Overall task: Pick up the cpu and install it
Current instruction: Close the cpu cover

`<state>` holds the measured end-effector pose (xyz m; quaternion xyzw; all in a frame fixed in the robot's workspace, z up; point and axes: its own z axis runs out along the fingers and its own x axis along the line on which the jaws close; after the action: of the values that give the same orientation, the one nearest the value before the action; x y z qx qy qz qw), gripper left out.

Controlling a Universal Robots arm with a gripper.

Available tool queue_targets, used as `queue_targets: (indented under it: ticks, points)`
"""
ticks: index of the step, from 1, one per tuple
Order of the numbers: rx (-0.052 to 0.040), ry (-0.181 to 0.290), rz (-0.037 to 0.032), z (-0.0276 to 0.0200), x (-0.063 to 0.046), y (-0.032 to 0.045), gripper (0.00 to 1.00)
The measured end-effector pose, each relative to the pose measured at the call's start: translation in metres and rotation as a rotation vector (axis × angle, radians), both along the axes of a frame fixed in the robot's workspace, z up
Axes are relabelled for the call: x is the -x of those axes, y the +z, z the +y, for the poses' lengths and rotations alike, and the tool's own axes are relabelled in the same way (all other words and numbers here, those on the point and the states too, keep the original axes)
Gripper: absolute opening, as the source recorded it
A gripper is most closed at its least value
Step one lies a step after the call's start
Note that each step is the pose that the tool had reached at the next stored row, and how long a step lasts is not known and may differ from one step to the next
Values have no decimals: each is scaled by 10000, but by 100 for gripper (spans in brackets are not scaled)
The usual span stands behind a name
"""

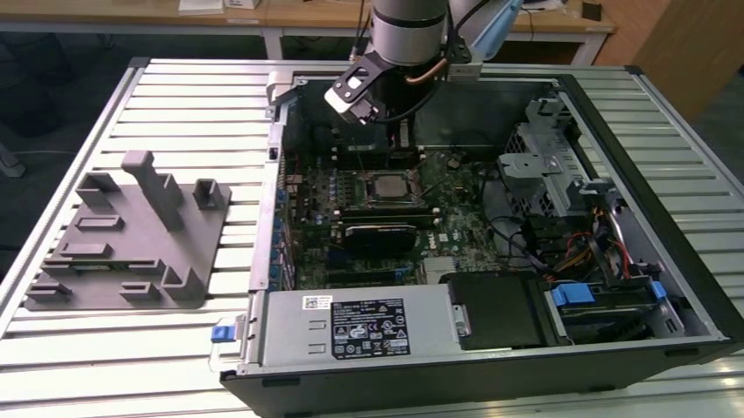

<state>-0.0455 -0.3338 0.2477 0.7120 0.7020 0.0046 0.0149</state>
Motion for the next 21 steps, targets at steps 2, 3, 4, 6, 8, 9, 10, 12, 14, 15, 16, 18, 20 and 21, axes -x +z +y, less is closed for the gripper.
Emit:
queue_targets:
  ticks: [2,3,4,6,8,9,10,12,14,15,16,18,20,21]
  points:
    - [-11,0,0,0,0,0,11]
    - [-15,0,0,-1,0,2,11]
    - [-19,0,1,-1,1,8,11]
    - [-23,0,0,0,0,37,11]
    - [-24,0,0,0,0,76,11]
    - [-24,0,0,0,0,97,11]
    - [-24,0,-1,0,0,118,11]
    - [-24,0,-1,0,0,155,11]
    - [-23,0,0,0,0,192,11]
    - [-23,0,0,0,0,210,11]
    - [-24,0,0,0,0,223,11]
    - [-26,0,-2,0,0,225,11]
    - [-26,1,-1,0,0,227,11]
    - [-24,0,-1,0,0,229,11]
